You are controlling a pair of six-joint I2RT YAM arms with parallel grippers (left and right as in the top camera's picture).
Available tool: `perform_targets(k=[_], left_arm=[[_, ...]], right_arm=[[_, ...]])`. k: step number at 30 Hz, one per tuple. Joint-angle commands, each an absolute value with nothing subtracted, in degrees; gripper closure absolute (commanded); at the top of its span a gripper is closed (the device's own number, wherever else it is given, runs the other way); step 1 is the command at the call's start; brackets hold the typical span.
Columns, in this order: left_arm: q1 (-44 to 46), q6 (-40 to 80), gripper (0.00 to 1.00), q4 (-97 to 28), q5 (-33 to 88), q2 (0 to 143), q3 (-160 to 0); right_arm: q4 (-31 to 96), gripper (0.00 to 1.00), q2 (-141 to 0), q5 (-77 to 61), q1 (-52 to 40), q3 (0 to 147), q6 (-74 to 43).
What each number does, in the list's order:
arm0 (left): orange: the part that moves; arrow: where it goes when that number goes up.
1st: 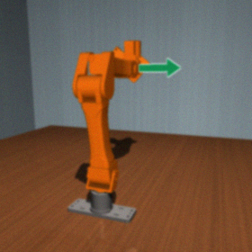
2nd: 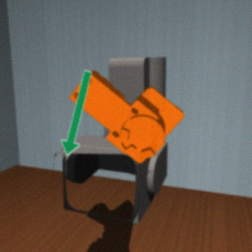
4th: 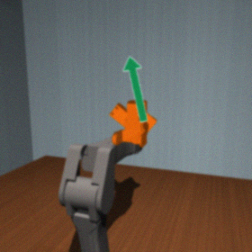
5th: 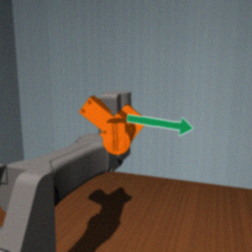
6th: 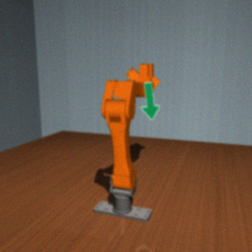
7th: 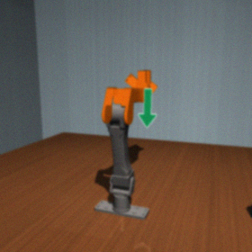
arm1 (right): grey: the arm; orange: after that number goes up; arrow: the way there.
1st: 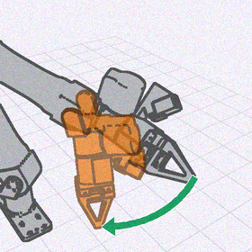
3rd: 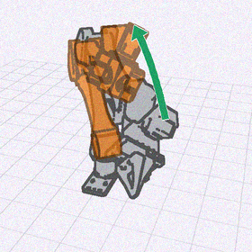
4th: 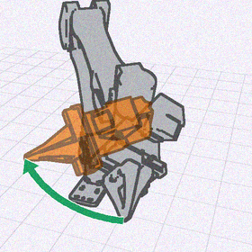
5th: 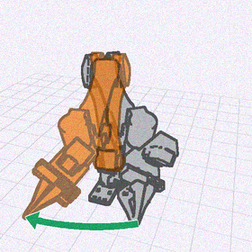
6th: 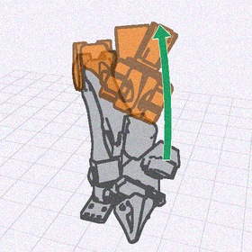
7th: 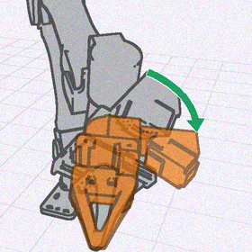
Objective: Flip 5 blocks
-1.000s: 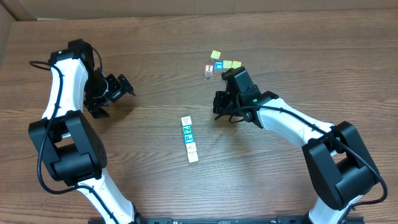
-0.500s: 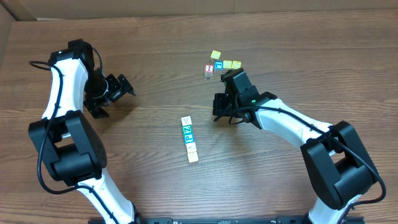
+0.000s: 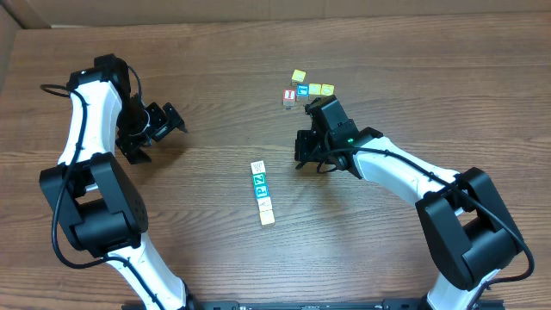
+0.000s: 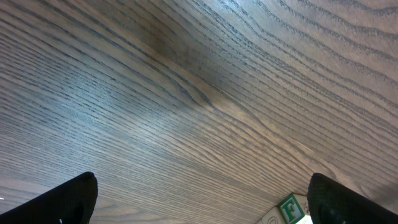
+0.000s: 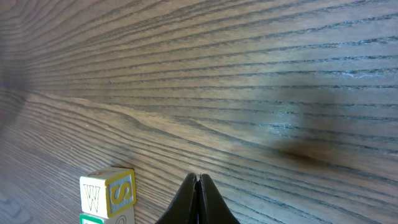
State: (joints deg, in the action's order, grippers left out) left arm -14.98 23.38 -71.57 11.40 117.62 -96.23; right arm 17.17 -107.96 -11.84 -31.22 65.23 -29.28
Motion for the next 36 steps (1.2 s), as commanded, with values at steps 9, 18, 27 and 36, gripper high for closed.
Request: perform_targets(k=[9,18,27,36], left_arm=[[-14.39,22.48,0.00,-71.48,11.60,117.43,-97.25],[-14.39,22.46,0.00,-71.50,11.60,117.43,-97.25],[-14.39,22.48,0.00,-71.50,11.60,117.43,-97.25],[-14.39,22.48,0.00,-71.50,11.57,117.43,-97.25]], right_arm=[[15.88,0.96,-110.30,-10.57,-32.97,65.30,-28.49],[15.27,0.96,-111.35,-17.56,-33.45,65.32,-28.47],[15.20,0.96,-111.35,-17.47,-36.05,65.30,-28.49],[13.76,0.96,-111.35,-17.69,-37.60,65.30,-28.49]])
